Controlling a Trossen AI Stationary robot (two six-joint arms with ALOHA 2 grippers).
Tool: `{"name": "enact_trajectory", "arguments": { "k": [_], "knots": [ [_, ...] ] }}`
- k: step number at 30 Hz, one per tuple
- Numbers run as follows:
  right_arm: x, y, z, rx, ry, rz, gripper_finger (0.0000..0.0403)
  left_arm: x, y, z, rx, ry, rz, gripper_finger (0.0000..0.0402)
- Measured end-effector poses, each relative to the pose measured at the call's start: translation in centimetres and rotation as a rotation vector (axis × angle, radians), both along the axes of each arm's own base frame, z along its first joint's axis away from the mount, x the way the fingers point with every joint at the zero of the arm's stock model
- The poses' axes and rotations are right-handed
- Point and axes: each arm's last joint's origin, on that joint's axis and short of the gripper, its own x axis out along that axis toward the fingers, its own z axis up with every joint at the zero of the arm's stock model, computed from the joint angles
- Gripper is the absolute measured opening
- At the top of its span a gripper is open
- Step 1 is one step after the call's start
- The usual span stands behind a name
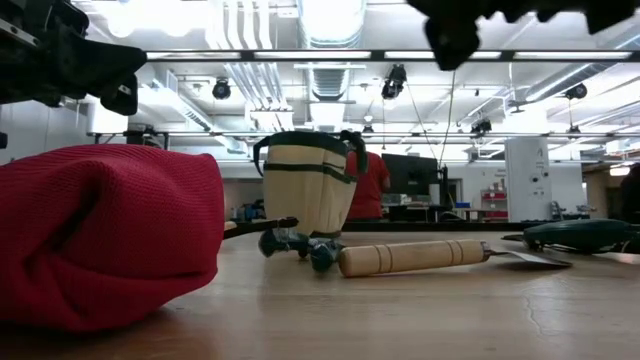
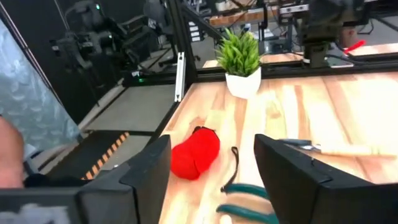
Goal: Pick & Place Garden tools in Gardening bag
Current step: Put the gloves into the gardening bag
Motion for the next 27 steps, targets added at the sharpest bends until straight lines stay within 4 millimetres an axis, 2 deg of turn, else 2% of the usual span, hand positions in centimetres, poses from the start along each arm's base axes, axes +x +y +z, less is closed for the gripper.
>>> {"name": "enact_trajectory", "arguments": {
  "k": [11,21,27],
  "knots": [
    [6.3,3.1,-1.7,-0.025,0.074,0.016,0.0279,0.0,0.0,0.0,0.0,0.001,0.0,0.0037],
    [10.4,6.1,-3.5,-0.066,0.088,0.06,0.0287,0.0,0.0,0.0,0.0,0.0,0.0,0.0037],
    [12.5,7.2,-4.5,-0.101,0.116,0.07,0.0288,0.0,0.0,0.0,0.0,0.001,0.0,0.0037]
  ]
}}
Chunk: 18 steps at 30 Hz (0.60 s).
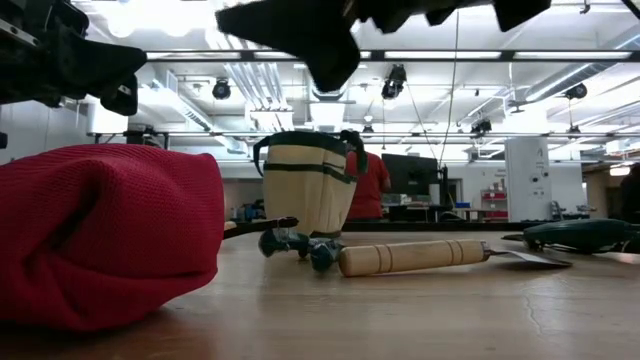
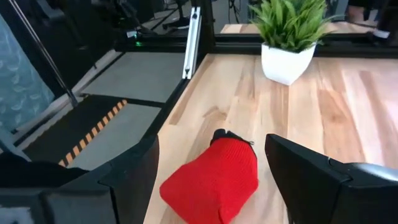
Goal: Pick & Place Garden tools in Gardening bag
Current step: Put the gloves into the gardening bag
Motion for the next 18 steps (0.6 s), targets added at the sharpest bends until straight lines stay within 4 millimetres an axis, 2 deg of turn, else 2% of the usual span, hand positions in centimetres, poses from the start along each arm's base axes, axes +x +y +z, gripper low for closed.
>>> {"name": "enact_trajectory", "arguments": {
  "k": [9,18],
  "knots": [
    [2.9,1.3,-2.3,-0.037,0.07,0.0,0.0279,0.0,0.0,0.0,0.0,0.0,0.0,0.0037],
    [4.4,1.9,-4.6,-0.094,0.201,-0.001,0.0266,0.0,0.0,0.0,0.0,0.0,0.0,0.0037]
  ]
}}
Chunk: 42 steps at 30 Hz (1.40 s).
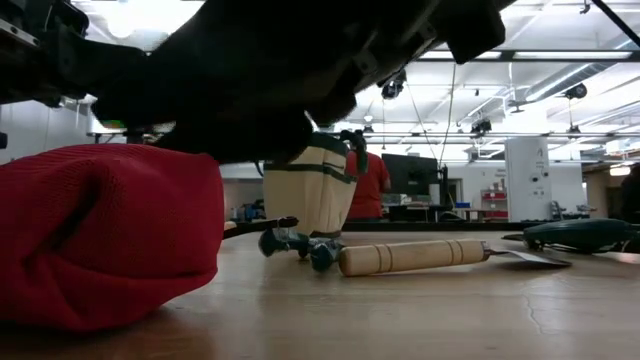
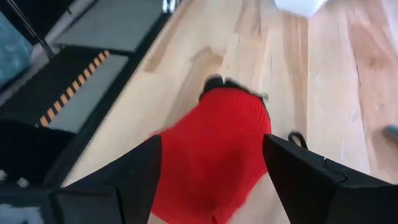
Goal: Pick & Place Garden tools in Gardening bag
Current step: Put the gloves into the gardening bag
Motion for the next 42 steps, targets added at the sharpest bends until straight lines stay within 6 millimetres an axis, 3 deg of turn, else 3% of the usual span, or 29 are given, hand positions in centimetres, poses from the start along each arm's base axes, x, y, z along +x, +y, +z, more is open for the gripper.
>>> {"name": "enact_trajectory", "arguments": {
  "k": [16,23,34,42],
  "knots": [
    [-0.33,-0.13,-0.91,-0.02,0.06,0.002,0.0213,0.14,0.0,-0.36,0.0,0.041,0.0,0.0037],
    [-0.35,-0.14,-0.95,-0.024,0.061,0.003,0.0159,0.15,0.0,-0.36,0.0,0.041,0.0,0.0037],
    [-0.36,-0.17,-0.97,-0.05,0.051,0.021,0.0023,0.15,0.0,-0.37,0.0,0.041,0.0,0.0037],
    [-0.38,-0.2,-0.91,-0.059,0.048,0.023,0.0014,0.15,0.0,-0.36,0.0,0.04,0.0,0.0037]
  ]
}}
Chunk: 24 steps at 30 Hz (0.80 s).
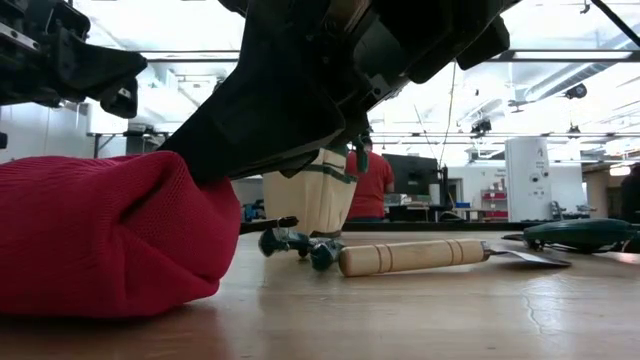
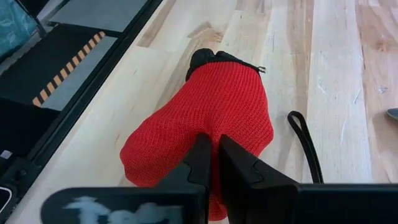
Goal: Pick & Place Garden tools in Gardening bag
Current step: Put the gloves into the gardening bag
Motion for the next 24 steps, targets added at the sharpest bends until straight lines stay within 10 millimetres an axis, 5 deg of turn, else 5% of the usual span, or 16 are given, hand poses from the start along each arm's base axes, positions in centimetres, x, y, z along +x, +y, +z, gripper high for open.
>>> {"name": "enact_trajectory", "arguments": {
  "k": [9,24],
  "knots": [
    [-0.2,-0.1,1.3,-0.025,-0.007,0.018,0.0013,0.0,0.0,0.0,0.0,0.0,0.0,0.0037],
    [-1.5,-1.3,6.7,-0.155,-0.069,-0.046,0.0013,0.0,0.0,0.0,0.0,0.002,0.0,0.0037]
  ]
}}
